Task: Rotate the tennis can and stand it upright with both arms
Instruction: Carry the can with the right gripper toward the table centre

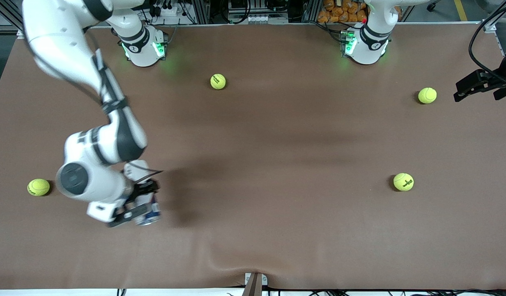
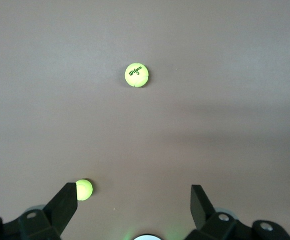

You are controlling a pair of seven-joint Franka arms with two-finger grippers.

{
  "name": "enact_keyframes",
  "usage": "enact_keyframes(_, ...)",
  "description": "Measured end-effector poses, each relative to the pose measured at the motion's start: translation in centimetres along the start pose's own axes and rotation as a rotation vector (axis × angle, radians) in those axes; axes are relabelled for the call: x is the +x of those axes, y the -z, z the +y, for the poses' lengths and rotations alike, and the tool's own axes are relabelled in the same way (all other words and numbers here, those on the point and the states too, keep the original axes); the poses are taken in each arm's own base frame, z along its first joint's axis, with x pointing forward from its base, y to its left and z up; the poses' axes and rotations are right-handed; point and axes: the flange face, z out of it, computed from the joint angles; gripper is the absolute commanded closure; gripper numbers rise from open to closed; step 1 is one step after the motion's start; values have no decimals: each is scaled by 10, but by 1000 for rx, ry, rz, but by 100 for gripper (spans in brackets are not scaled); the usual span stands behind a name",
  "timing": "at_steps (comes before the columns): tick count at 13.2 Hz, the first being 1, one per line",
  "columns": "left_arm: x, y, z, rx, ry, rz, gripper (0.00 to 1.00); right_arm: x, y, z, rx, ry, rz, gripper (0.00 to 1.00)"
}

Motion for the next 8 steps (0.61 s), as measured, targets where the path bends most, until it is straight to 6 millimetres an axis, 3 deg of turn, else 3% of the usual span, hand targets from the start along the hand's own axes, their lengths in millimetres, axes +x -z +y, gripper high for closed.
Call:
enact_keyframes(4,0,0,-1,0,2,0,0,18,22,-136,49,197,60,19)
enact_keyframes(8,0,0,-3,0,6,0,0,30,29,-209,11,487,198,20)
